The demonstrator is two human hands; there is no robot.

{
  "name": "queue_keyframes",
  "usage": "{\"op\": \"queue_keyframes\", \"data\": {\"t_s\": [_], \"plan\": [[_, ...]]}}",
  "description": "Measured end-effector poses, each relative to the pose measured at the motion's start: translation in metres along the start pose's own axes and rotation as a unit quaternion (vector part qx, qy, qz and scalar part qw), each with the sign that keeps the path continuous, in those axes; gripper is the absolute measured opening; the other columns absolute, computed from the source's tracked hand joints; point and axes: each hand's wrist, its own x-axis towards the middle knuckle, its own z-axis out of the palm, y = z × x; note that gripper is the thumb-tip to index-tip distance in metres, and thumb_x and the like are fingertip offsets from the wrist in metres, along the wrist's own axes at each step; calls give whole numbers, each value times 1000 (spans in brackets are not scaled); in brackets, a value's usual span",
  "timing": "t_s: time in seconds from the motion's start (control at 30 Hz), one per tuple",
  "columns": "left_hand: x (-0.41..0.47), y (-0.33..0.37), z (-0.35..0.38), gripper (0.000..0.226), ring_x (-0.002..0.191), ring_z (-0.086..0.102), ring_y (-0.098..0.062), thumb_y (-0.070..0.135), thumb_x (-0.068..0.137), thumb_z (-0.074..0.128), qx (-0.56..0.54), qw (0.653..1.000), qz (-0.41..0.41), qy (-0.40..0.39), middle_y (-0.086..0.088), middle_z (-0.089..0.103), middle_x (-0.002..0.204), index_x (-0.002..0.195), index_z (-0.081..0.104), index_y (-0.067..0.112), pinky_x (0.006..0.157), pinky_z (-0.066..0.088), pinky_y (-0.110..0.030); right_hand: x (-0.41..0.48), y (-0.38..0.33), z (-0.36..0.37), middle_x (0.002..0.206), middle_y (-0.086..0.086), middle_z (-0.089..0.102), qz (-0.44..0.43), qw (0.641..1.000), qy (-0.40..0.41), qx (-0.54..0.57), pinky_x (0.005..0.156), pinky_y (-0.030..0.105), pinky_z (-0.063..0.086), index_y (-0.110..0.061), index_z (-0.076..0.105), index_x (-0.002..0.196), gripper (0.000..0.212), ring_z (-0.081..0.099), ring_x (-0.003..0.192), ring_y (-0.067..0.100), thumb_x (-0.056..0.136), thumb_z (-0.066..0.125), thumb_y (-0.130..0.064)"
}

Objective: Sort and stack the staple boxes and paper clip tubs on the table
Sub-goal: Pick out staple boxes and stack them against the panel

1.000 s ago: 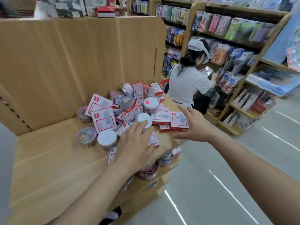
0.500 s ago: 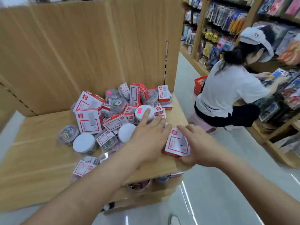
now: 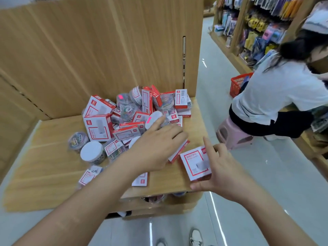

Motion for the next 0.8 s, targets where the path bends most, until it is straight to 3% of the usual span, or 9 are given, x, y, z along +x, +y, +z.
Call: {"op": "queue_keyframes", "data": {"t_s": [0.07, 0.2, 0.3, 0.43, 0.53, 0.6, 0.63, 0.7, 0.8], "plan": [[-5, -2, 5, 59, 110, 56, -27, 20, 65, 73, -13, 999, 6, 45, -8, 58, 117, 120, 53, 14, 110, 29, -45, 2, 1, -4, 137, -3, 20, -19, 1000, -22, -11, 90, 37, 47, -30, -11, 148, 133, 46, 118, 24, 54, 77, -66], [-11, -1, 16, 65, 109, 55, -30, 36, 66, 78, -45, 995, -18, 82, -14, 56, 120, 123, 54, 16, 91, 46, -38, 11, -2, -9, 133, -5, 29, -34, 999, 8, -41, 83, 38, 50, -21, 30, 135, 101, 56, 106, 22, 55, 76, -64], [-13, -2, 24, 75, 117, 48, -29, 39, 67, 75, -56, 993, -61, 85, -16, 53, 128, 132, 46, 18, 98, 41, -40, 12, -4, -4, 127, -5, 31, -9, 999, 42, -14, 84, 37, 50, -22, 32, 133, 98, 55, 106, 21, 58, 71, -70], [-13, -1, 26, 79, 122, 39, -25, 41, 70, 69, -58, 991, -87, 78, -13, 51, 132, 138, 37, 17, 111, 20, -37, 1, -9, 6, 149, -1, 14, 0, 991, 111, -69, 98, 43, 35, -33, 4, 146, 115, 23, 133, 22, 58, 60, -80], [-15, 1, 27, 80, 128, 42, -24, 43, 72, 67, -61, 991, -99, 65, -9, 49, 136, 141, 37, 17, 115, 16, -40, -2, -21, 17, 156, -1, 11, -60, 984, 165, -16, 101, 49, 30, -36, 7, 147, 105, 17, 136, 19, 65, 62, -71], [-16, 0, 29, 81, 131, 42, -23, 41, 72, 70, -71, 989, -100, 78, -7, 49, 138, 142, 39, 15, 116, 18, -42, 6, -28, 19, 155, -7, 18, -81, 982, 162, 56, 103, 46, 25, -36, 10, 148, 91, 20, 137, 13, 74, 58, -61], [-17, -1, 29, 81, 130, 44, -23, 38, 71, 72, -78, 988, -97, 92, -6, 50, 137, 141, 41, 14, 116, 21, -43, 12, -31, 16, 149, -11, 30, -74, 981, 155, 92, 104, 43, 23, -37, 14, 147, 83, 28, 135, 10, 78, 56, -56], [-17, 0, 27, 75, 128, 47, -23, 32, 71, 75, -83, 985, -81, 129, -6, 54, 133, 137, 48, 11, 113, 27, -45, 23, -35, 8, 119, -24, 56, -71, 973, 153, 155, 105, 40, 28, -44, 30, 138, 63, 50, 120, 5, 82, 58, -50], [-13, 6, 20, 64, 128, 47, -23, 26, 75, 71, -90, 977, -58, 182, -4, 55, 134, 135, 51, 13, 111, 29, -46, 29, -44, -7, 85, -22, 68, -115, 919, 178, 332, 83, 32, 47, -39, 59, 105, 23, 63, 84, 0, 84, 66, -35]]}}
